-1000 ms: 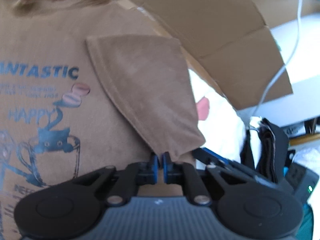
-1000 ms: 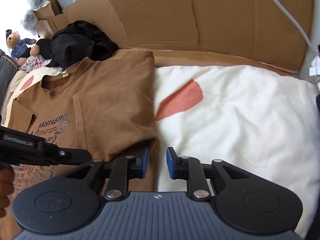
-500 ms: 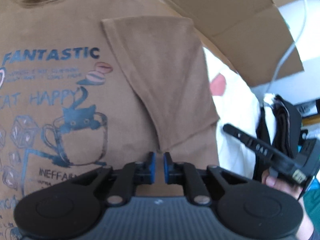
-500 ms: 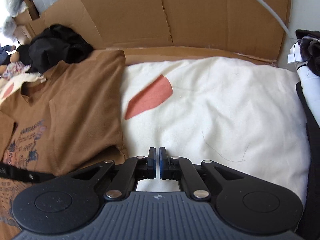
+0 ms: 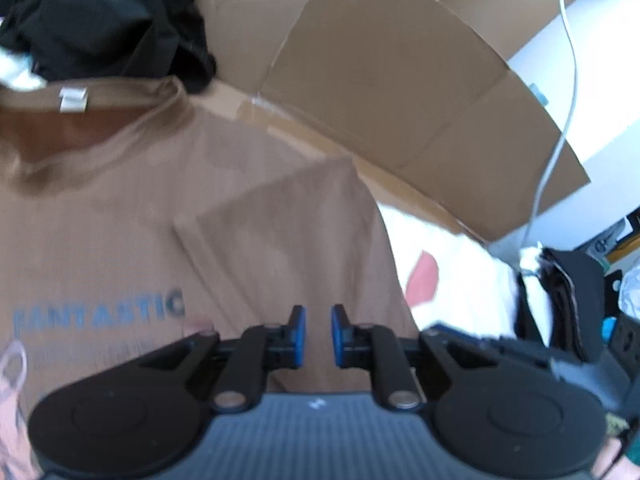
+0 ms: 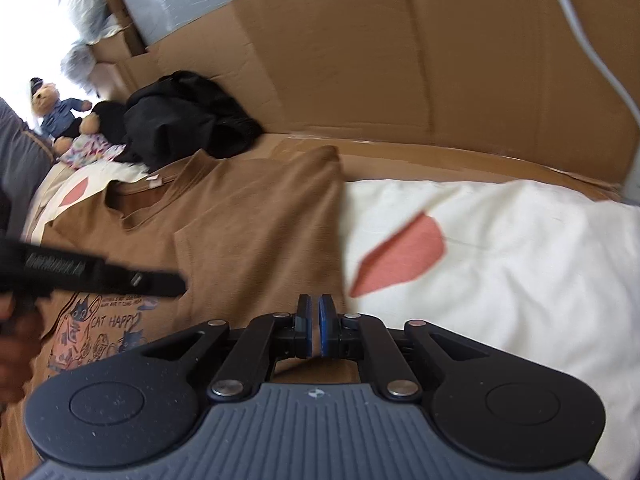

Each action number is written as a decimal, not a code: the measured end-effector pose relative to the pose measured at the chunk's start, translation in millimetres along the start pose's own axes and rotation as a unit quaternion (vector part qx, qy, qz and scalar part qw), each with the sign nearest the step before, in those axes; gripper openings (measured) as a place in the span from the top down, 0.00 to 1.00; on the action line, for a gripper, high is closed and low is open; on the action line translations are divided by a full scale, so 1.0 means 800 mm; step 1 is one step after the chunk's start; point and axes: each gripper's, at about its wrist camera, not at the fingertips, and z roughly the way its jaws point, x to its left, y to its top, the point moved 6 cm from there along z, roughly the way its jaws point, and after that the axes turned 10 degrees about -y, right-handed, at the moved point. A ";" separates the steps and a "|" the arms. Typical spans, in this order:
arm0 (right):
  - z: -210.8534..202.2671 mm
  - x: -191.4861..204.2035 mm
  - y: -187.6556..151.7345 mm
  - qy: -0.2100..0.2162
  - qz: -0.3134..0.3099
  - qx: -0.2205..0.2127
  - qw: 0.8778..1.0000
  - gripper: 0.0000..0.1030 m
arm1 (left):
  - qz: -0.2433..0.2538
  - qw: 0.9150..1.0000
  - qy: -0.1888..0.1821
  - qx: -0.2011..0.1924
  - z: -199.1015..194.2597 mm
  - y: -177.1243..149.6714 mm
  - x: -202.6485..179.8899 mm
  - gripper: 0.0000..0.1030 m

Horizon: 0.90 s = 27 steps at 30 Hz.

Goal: Fold clothes
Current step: 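Open both grippers and lift them off the brown T-shirt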

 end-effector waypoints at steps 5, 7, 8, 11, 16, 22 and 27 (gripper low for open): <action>0.013 0.011 -0.005 0.001 -0.017 0.013 1.000 0.96 | -0.003 1.000 -0.018 0.006 0.037 0.020 0.008 0.84; 0.019 0.010 -0.012 -0.007 -0.026 0.024 0.999 0.96 | -0.002 1.000 -0.022 0.013 0.049 0.023 0.012 0.84; 0.020 0.008 -0.015 -0.012 -0.029 0.027 0.999 0.96 | 0.000 1.000 -0.019 0.017 0.054 0.022 0.015 0.84; 0.023 -0.002 -0.026 -0.019 -0.033 0.040 0.998 0.97 | 0.026 0.999 0.027 0.013 0.058 0.023 0.027 0.86; 0.021 -0.003 -0.032 -0.023 -0.044 0.046 0.998 0.97 | 0.019 0.998 0.052 0.003 0.043 0.032 0.059 0.97; 0.009 -0.008 -0.031 -0.017 -0.014 0.054 0.998 0.96 | 0.043 0.996 0.080 -0.014 0.011 0.044 0.058 0.78; -0.009 -0.011 -0.010 0.000 0.036 0.035 0.999 0.95 | 0.049 0.997 0.057 -0.021 0.007 0.054 0.044 0.67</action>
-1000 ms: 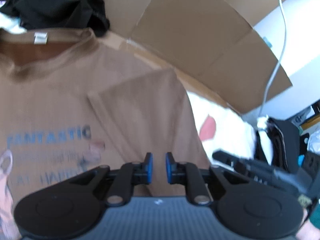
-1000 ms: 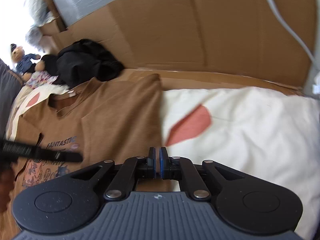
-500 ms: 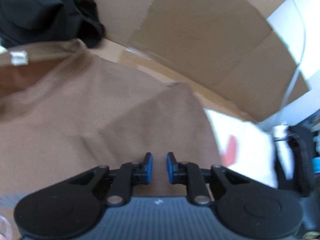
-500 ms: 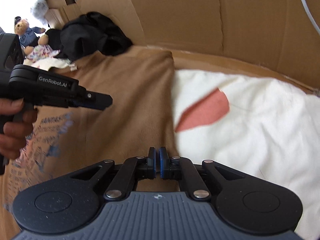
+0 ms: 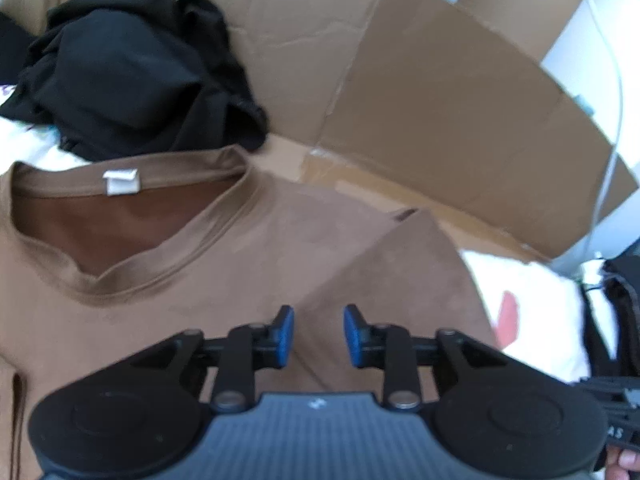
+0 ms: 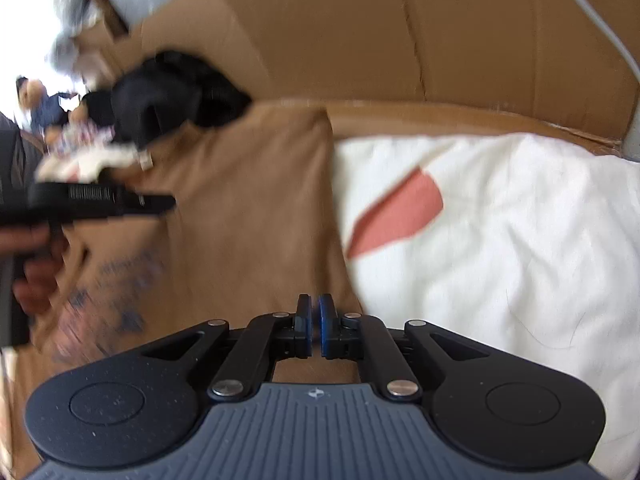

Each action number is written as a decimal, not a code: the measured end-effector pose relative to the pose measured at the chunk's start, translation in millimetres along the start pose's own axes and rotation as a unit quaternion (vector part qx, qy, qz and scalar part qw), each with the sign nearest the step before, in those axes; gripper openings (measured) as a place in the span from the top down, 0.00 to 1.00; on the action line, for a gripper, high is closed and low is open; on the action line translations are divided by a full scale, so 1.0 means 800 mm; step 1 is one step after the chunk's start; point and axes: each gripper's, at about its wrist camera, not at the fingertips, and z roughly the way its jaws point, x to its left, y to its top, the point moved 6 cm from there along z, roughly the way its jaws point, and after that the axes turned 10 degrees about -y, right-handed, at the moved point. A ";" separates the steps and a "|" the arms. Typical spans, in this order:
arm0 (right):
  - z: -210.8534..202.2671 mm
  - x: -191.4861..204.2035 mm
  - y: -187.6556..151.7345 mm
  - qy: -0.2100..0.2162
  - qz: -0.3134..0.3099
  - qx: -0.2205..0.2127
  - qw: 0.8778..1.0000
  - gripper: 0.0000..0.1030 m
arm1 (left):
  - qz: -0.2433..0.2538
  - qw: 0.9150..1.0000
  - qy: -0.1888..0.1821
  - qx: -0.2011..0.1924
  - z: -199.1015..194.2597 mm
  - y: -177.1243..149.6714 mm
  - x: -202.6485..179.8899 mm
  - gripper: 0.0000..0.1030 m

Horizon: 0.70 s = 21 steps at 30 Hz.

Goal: Fold clothes
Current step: 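Open both grippers and lift them off the brown T-shirt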

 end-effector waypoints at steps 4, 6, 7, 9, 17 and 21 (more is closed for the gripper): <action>-0.002 0.013 0.013 0.003 -0.018 -0.013 1.000 0.95 | 0.013 1.000 -0.012 0.004 0.006 -0.002 -0.024 0.65; 0.003 0.024 0.015 0.002 -0.029 -0.015 0.999 0.95 | 0.019 1.000 -0.022 0.006 0.008 -0.007 -0.034 0.63; 0.006 0.029 0.014 0.002 -0.036 -0.013 0.999 0.95 | 0.022 0.999 -0.028 0.010 0.011 -0.010 -0.040 0.61; 0.010 0.039 0.011 0.001 -0.049 -0.007 0.999 0.95 | 0.030 0.999 -0.032 0.021 0.017 -0.018 -0.047 0.61; 0.021 0.063 0.005 -0.004 -0.106 0.014 0.994 0.93 | 0.073 0.995 -0.026 0.065 0.026 -0.053 -0.056 0.60; 0.007 0.059 0.011 0.015 -0.093 0.012 0.996 0.77 | 0.067 0.995 -0.027 0.061 -0.006 -0.062 -0.046 0.57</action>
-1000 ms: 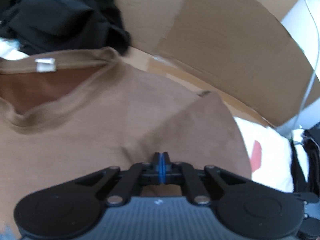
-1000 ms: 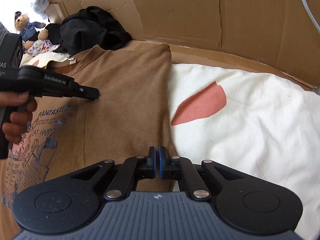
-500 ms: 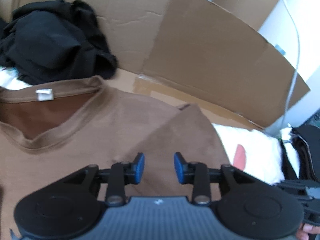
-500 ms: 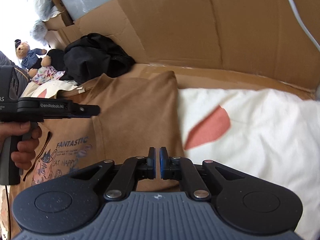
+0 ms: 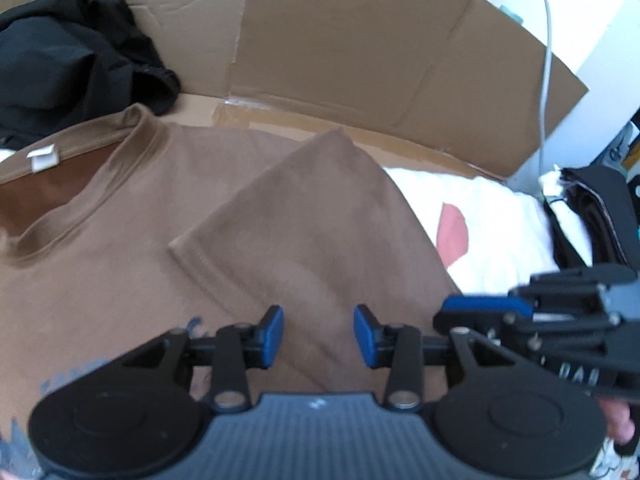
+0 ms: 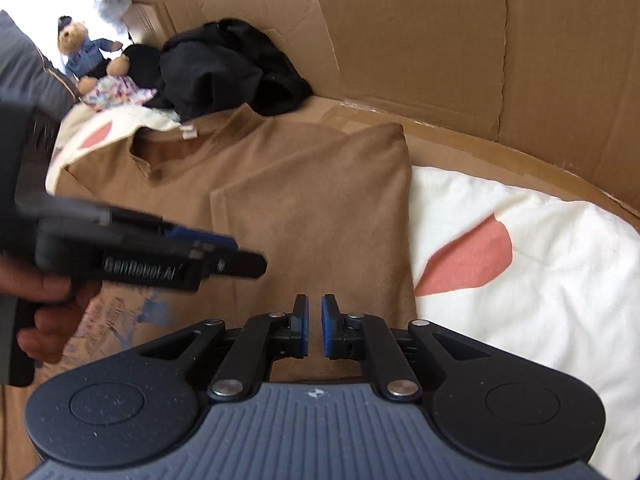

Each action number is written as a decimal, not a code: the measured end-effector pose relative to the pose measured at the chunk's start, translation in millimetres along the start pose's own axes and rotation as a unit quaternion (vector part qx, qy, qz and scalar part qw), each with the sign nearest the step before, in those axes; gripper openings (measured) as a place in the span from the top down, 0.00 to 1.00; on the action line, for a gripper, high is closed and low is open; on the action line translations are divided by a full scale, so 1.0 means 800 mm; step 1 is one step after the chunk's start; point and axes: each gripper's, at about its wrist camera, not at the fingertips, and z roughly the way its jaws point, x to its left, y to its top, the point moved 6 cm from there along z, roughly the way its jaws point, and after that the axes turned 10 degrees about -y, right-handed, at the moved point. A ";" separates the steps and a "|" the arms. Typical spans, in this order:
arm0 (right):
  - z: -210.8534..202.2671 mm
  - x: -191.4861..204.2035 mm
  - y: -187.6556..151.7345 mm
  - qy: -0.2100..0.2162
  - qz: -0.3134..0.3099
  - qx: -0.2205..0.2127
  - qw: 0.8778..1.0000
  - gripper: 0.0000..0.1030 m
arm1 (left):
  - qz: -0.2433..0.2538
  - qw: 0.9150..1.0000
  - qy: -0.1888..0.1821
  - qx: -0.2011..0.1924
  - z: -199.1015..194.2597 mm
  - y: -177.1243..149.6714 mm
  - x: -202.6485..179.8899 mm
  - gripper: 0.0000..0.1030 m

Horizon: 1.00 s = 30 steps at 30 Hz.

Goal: Fold clothes
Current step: 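Open both grippers and lift them off the brown T-shirt, then move both grippers to the shirt hem and close them on it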

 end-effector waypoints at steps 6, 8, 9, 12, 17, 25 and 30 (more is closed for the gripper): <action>-0.033 0.012 -0.010 0.028 -0.021 0.010 0.999 0.59 | -0.024 1.000 0.009 -0.016 -0.066 -0.021 0.017 0.54; -0.046 0.014 -0.012 0.036 -0.027 0.007 0.999 0.58 | -0.048 0.998 0.017 -0.020 -0.093 -0.031 0.026 0.53; -0.053 0.015 -0.013 0.040 -0.027 0.006 0.999 0.58 | -0.060 0.998 0.023 -0.018 -0.107 -0.038 0.030 0.53; -0.071 0.010 -0.016 0.049 -0.012 0.006 0.999 0.58 | -0.051 0.997 0.050 -0.011 -0.149 -0.058 0.035 0.53; -0.109 0.006 -0.015 0.046 -0.004 -0.004 0.999 0.58 | -0.070 0.993 0.087 -0.023 -0.231 -0.086 0.046 0.53; -0.205 0.004 -0.004 0.035 -0.025 -0.020 0.999 0.52 | -0.085 0.989 0.116 -0.037 -0.348 -0.121 0.037 0.53; -0.263 -0.007 -0.016 0.009 -0.035 -0.007 0.999 0.49 | -0.089 0.986 0.137 -0.040 -0.402 -0.152 0.036 0.53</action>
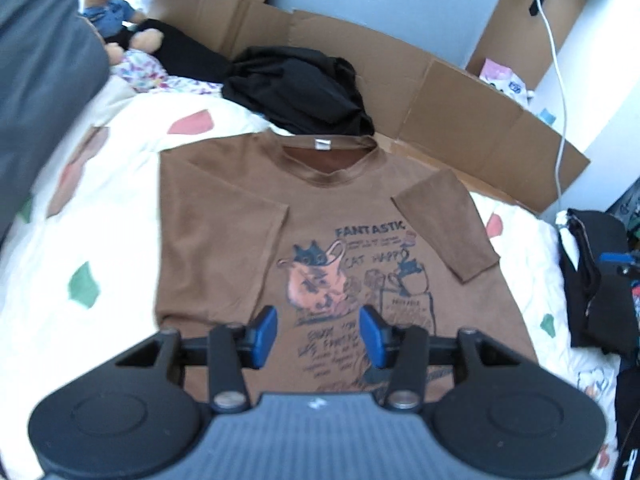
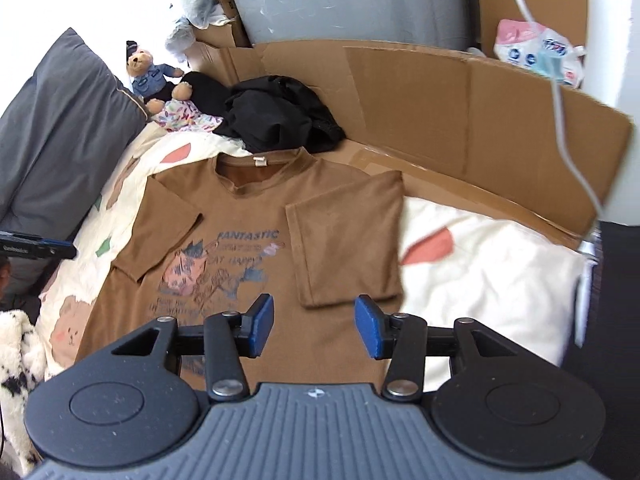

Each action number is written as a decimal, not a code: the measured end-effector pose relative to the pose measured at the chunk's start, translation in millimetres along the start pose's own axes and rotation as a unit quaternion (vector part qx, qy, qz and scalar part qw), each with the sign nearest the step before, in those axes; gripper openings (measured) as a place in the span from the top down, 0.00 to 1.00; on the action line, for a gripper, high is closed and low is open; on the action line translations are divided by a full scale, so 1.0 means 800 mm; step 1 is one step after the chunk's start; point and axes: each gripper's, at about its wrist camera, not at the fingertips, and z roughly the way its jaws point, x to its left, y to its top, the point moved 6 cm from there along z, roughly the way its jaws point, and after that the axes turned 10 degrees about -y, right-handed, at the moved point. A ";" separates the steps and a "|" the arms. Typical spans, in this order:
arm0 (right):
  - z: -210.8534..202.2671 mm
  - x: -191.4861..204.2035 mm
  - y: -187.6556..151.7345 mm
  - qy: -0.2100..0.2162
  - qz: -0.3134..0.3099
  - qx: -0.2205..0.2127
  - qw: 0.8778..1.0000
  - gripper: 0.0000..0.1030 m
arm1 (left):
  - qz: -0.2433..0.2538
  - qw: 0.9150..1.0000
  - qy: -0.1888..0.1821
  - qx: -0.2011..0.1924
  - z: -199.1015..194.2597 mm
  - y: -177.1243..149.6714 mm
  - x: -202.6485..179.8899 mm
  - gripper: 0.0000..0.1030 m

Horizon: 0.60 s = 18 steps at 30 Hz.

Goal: Fold clothes
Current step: 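Move both grippers to the shirt hem and close them on it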

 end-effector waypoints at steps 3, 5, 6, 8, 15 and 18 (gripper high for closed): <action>-0.024 -0.006 -0.011 -0.008 -0.001 0.008 1.000 0.47 | -0.022 1.000 0.003 0.012 -0.023 -0.022 0.015 0.55; -0.033 -0.007 -0.016 -0.002 -0.004 0.011 1.000 0.46 | -0.034 0.999 0.008 0.014 -0.036 -0.038 0.024 0.55; -0.036 -0.007 -0.018 -0.001 -0.005 0.012 1.000 0.46 | -0.043 0.999 0.010 0.014 -0.042 -0.048 0.030 0.56; -0.041 -0.006 -0.025 -0.001 -0.013 0.015 1.000 0.46 | -0.066 0.998 0.012 0.016 -0.051 -0.069 0.042 0.56; -0.028 0.004 -0.062 0.009 -0.022 0.045 0.999 0.46 | -0.172 0.982 0.034 0.069 -0.042 -0.159 0.087 0.69; -0.010 0.012 -0.083 0.005 -0.033 0.069 0.997 0.46 | -0.171 0.980 0.040 0.091 -0.032 -0.186 0.092 0.69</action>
